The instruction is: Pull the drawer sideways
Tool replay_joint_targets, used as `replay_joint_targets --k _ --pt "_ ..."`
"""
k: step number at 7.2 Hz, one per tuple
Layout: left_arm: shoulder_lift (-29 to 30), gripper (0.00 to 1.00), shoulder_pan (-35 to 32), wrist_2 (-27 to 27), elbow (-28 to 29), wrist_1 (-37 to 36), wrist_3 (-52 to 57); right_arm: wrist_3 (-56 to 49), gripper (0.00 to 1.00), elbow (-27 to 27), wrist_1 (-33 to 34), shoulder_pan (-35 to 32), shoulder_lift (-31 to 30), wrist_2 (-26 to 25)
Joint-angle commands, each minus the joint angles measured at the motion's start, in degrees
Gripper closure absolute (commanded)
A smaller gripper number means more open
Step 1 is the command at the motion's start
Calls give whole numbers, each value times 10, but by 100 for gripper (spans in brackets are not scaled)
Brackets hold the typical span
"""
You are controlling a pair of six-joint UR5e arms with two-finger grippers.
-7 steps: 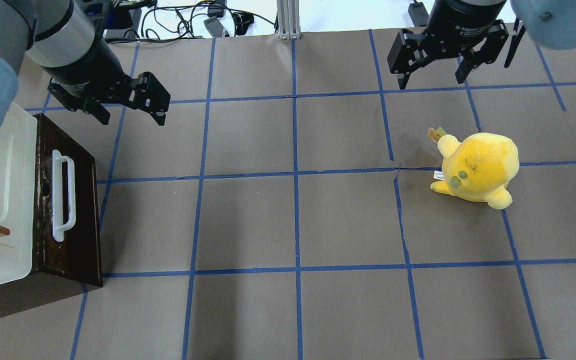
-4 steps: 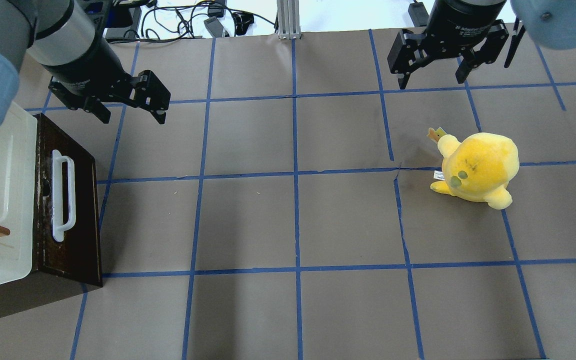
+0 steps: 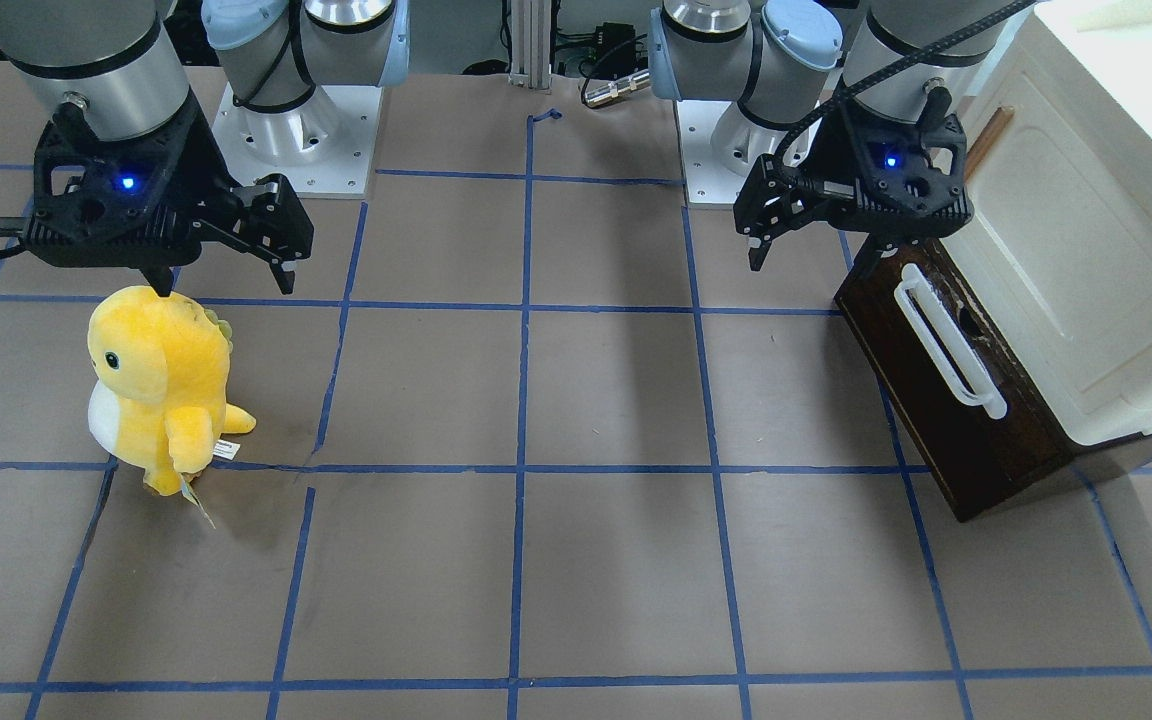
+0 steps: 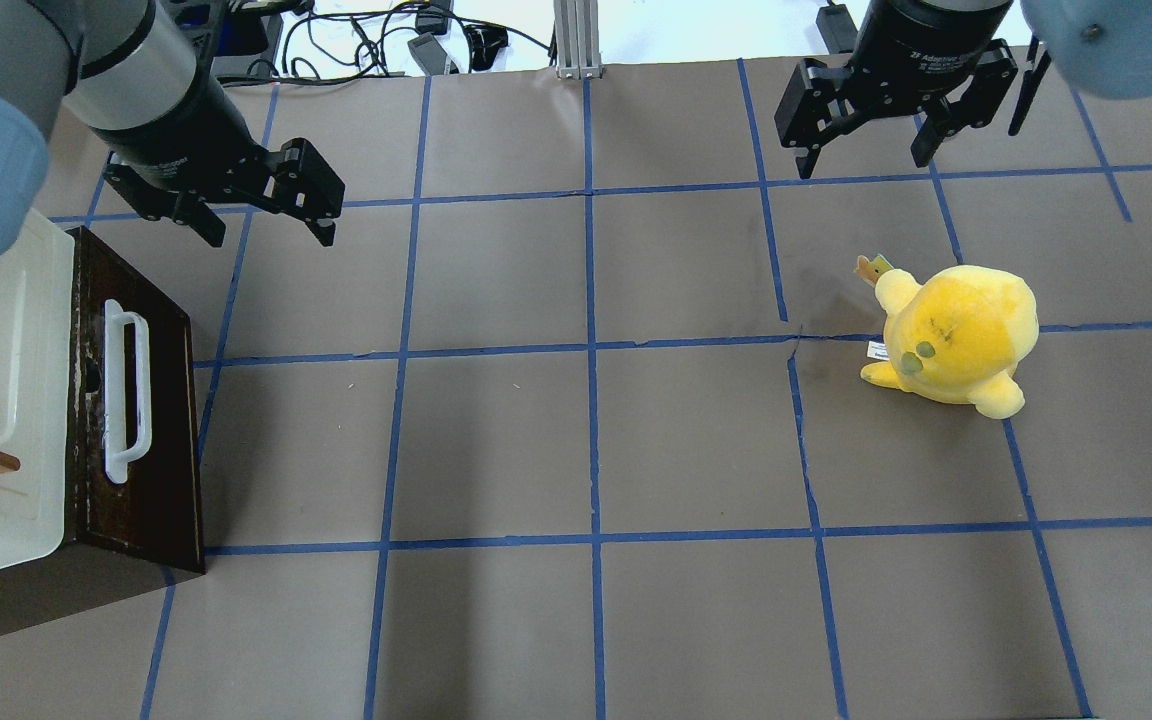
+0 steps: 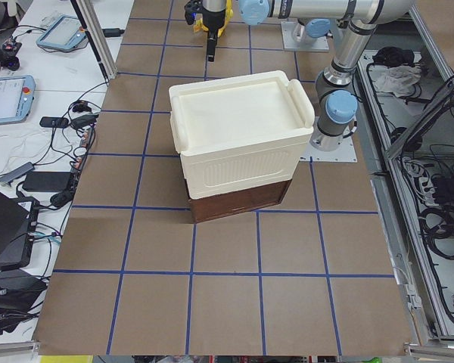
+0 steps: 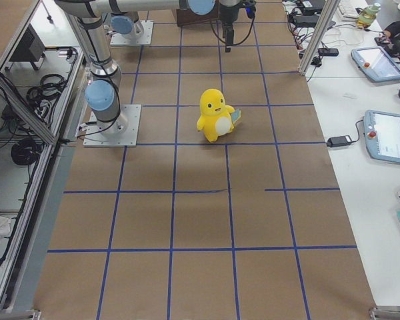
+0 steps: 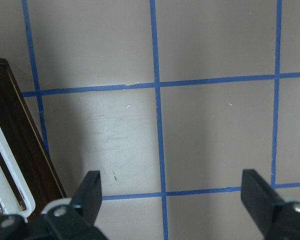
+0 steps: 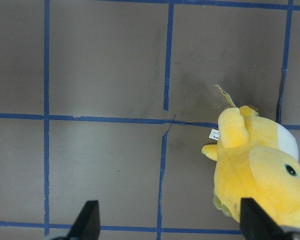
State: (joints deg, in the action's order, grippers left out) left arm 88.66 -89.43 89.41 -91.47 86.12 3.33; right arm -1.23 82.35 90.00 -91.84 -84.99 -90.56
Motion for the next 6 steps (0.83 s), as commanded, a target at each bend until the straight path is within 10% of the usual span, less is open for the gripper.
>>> replay_joint_targets --k 1,6 --pt "0 0 13 2 -4 -3 -2 0 0 0 0 0 0 0" --pt "26 0 22 93 -9 -16 -19 0 0 0 0 0 0 0"
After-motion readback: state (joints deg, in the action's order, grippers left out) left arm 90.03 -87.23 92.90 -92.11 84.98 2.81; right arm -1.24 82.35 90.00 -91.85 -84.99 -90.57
